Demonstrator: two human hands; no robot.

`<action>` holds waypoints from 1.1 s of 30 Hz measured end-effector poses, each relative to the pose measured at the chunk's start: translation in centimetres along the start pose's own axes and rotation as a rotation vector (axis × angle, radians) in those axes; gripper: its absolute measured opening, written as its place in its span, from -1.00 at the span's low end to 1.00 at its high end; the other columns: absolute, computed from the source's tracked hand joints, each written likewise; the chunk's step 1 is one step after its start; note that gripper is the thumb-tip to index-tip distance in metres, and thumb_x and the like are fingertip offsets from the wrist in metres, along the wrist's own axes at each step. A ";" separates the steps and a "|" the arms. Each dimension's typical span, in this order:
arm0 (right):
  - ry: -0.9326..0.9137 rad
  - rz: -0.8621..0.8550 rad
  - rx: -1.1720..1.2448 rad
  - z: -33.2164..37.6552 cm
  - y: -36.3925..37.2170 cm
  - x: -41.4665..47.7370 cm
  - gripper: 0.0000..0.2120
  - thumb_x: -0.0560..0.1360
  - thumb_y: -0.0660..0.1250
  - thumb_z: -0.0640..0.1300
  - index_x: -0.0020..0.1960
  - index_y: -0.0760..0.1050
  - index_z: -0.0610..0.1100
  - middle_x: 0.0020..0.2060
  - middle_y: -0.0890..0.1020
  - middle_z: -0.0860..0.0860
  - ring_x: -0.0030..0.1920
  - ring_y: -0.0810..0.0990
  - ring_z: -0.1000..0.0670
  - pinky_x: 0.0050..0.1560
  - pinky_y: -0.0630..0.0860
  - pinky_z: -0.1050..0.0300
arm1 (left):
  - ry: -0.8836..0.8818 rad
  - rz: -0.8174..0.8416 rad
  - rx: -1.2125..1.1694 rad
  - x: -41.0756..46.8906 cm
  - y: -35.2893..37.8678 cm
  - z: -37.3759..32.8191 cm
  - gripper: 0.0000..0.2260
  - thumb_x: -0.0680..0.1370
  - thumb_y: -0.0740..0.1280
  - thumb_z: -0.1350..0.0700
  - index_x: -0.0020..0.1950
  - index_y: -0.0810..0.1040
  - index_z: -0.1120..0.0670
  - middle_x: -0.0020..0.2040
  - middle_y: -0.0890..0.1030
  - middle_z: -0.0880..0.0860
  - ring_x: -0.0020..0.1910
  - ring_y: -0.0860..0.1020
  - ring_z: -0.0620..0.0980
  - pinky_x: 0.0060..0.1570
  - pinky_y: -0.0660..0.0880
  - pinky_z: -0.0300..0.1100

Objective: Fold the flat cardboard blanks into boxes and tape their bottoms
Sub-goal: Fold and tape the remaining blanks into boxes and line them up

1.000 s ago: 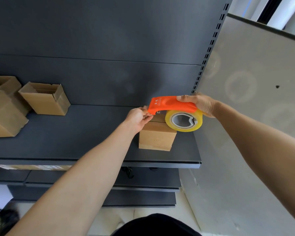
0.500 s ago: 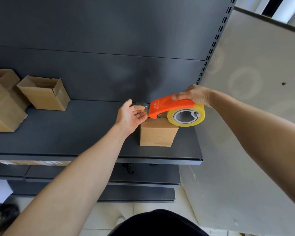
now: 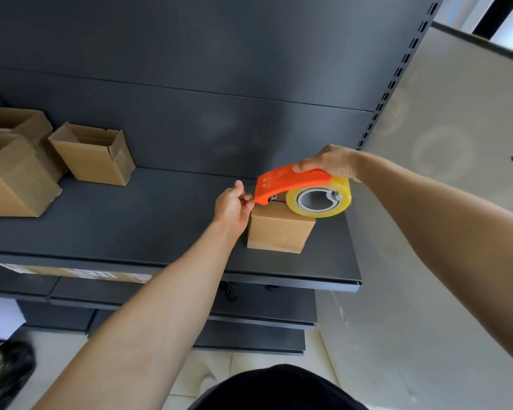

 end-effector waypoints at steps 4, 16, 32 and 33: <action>0.017 0.002 0.045 -0.8 -0.1 0.1 -0.37 0.24 0.38 0.40 0.00 0.59 -0.12 -0.06 0.66 -0.07 -0.04 0.63 -0.11 0.19 0.51 -0.09 | 0.020 -0.042 0.195 0.4 -0.8 -0.4 -0.78 0.59 0.29 0.15 -0.24 0.39 0.14 -0.35 0.38 0.02 -0.38 0.36 -0.10 -0.43 0.29 -0.29; 0.023 -0.001 -0.007 0.3 0.4 0.6 -0.40 0.32 0.34 0.38 0.04 0.58 -0.13 -0.04 0.65 -0.07 -0.03 0.62 -0.10 0.17 0.51 -0.06 | -0.064 -0.152 0.281 1.9 -2.4 -0.3 -0.84 0.57 0.33 0.21 -0.20 0.43 0.19 -0.27 0.47 0.07 -0.21 0.58 0.01 0.04 0.59 -0.02; -0.018 -0.040 0.121 0.2 0.9 1.1 -0.47 0.29 0.41 0.32 -0.10 0.61 -0.16 -0.13 0.68 -0.10 -0.10 0.65 -0.11 0.13 0.54 -0.08 | -0.186 -0.140 0.744 3.0 -3.6 1.6 -0.74 0.47 0.44 0.00 -0.19 0.52 0.18 -0.25 0.52 0.04 -0.32 0.45 -0.03 -0.33 0.50 -0.17; -0.019 -0.043 0.126 0.1 0.9 1.1 -0.48 0.30 0.41 0.31 -0.11 0.61 -0.16 -0.13 0.68 -0.10 -0.11 0.65 -0.10 0.13 0.55 -0.08 | -0.222 -0.133 0.760 2.9 -3.8 1.8 -0.70 0.47 0.44 -0.05 -0.16 0.51 0.18 -0.21 0.53 0.06 -0.30 0.45 -0.03 -0.31 0.50 -0.15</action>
Point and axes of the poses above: each hand's wrist, its own x-axis towards the middle knuckle, its own y-axis out of the palm, z = x × y, the point moved 8 cm from there along x, towards the middle knuckle
